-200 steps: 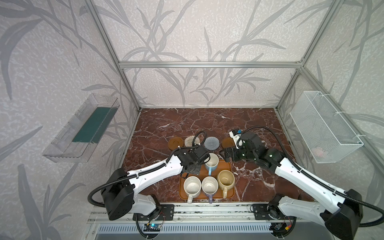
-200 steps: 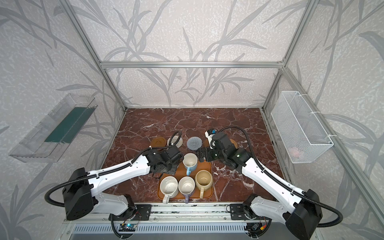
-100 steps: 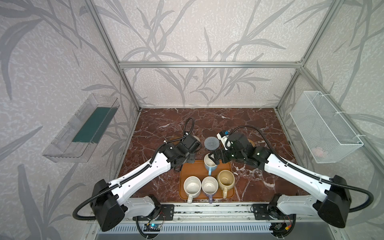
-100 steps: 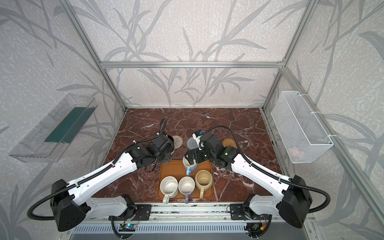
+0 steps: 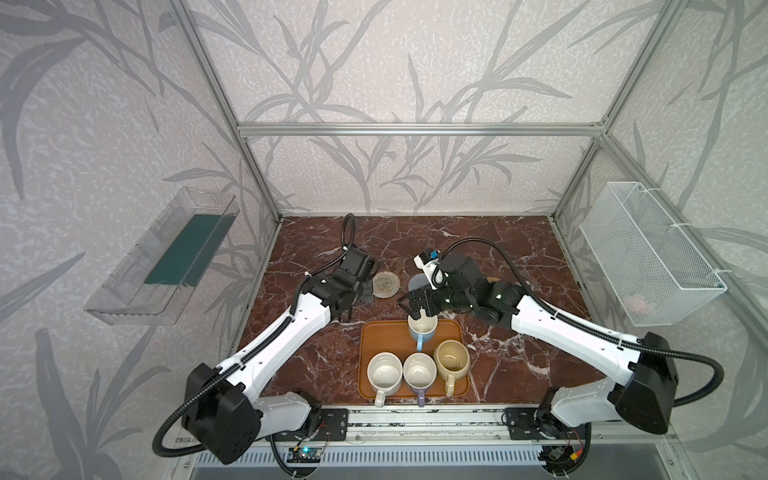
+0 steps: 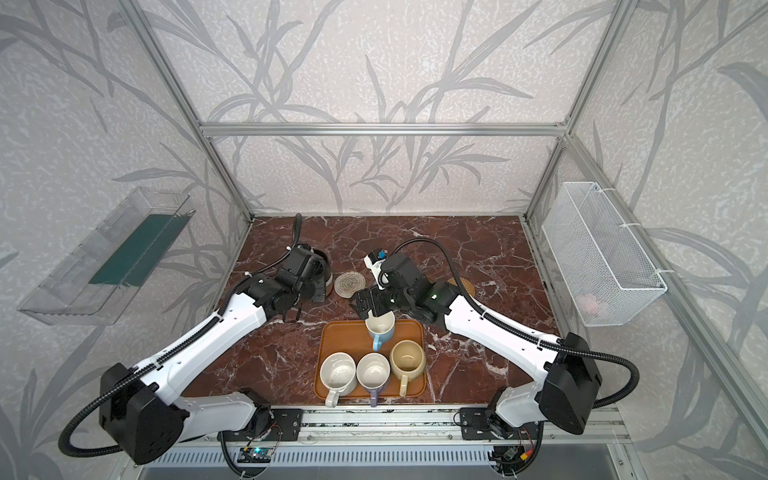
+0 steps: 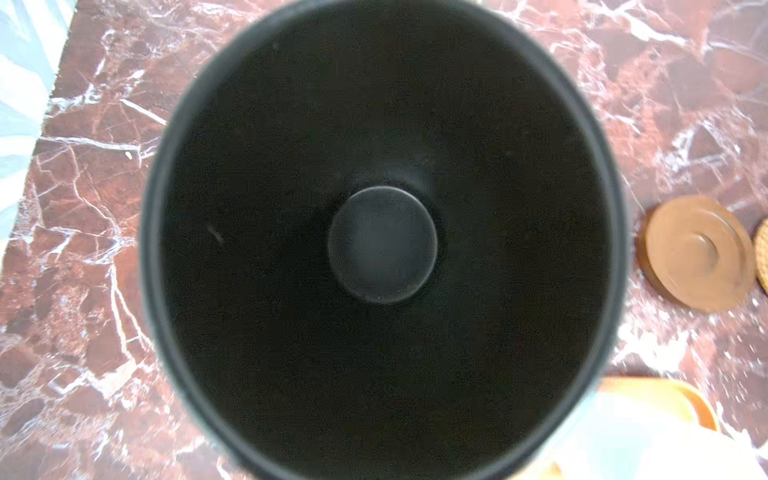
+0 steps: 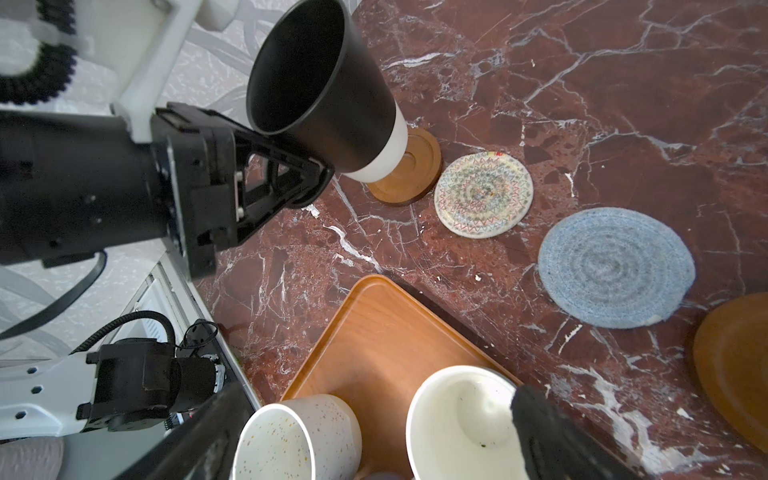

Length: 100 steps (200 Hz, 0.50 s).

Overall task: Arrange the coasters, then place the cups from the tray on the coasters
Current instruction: 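Lift the black mug with the left gripper while the right gripper moves toward it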

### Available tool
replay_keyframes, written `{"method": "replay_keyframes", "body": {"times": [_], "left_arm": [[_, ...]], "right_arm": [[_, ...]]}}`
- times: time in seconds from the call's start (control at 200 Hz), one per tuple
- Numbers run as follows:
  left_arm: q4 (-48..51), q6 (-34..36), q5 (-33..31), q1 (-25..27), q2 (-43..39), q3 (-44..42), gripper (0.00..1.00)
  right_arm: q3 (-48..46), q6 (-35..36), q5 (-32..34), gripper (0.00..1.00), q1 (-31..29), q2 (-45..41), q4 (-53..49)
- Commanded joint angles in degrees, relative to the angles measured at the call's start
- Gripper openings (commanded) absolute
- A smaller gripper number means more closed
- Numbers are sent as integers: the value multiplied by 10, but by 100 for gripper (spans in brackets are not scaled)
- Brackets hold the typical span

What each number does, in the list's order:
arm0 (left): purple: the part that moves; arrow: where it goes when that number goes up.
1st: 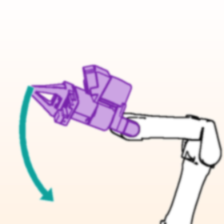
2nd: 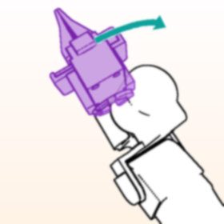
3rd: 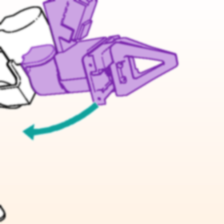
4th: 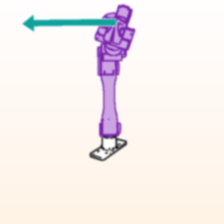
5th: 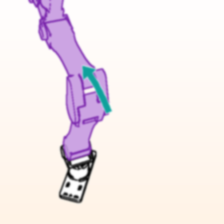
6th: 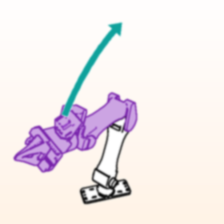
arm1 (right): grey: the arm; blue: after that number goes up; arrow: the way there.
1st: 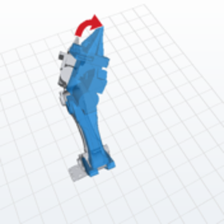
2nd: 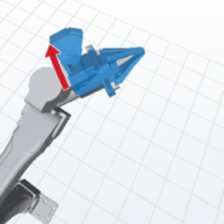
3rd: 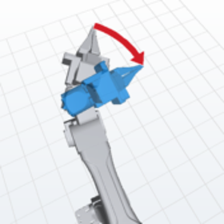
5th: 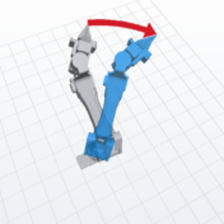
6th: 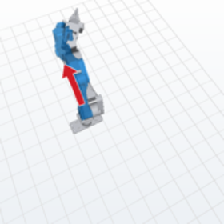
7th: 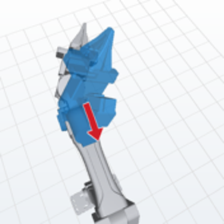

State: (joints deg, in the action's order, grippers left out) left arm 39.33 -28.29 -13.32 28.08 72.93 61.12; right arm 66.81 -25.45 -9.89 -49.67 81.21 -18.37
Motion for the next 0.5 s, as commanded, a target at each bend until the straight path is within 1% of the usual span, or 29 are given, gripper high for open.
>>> {"method": "replay_keyframes", "body": {"times": [0.0, 0.1, 0.23, 0.33, 0.495], "left_arm": [[-82, 37, 18, -23, 4, -11, 0], [-89, 55, 24, -43, 19, -9, 0], [-89, 74, 0, -57, 36, -11, 0], [-107, 88, -6, -68, 42, -24, 0], [-136, 97, 2, -87, 61, -47, 0]], "right_arm": [[17, -3, 6, 99, -3, 27, -1], [37, -18, -6, 99, -3, 56, 11], [68, -24, -5, 99, -7, 89, 12], [86, -25, -10, 99, -12, 108, 10], [89, -32, -9, 99, -18, 122, 20]]}}
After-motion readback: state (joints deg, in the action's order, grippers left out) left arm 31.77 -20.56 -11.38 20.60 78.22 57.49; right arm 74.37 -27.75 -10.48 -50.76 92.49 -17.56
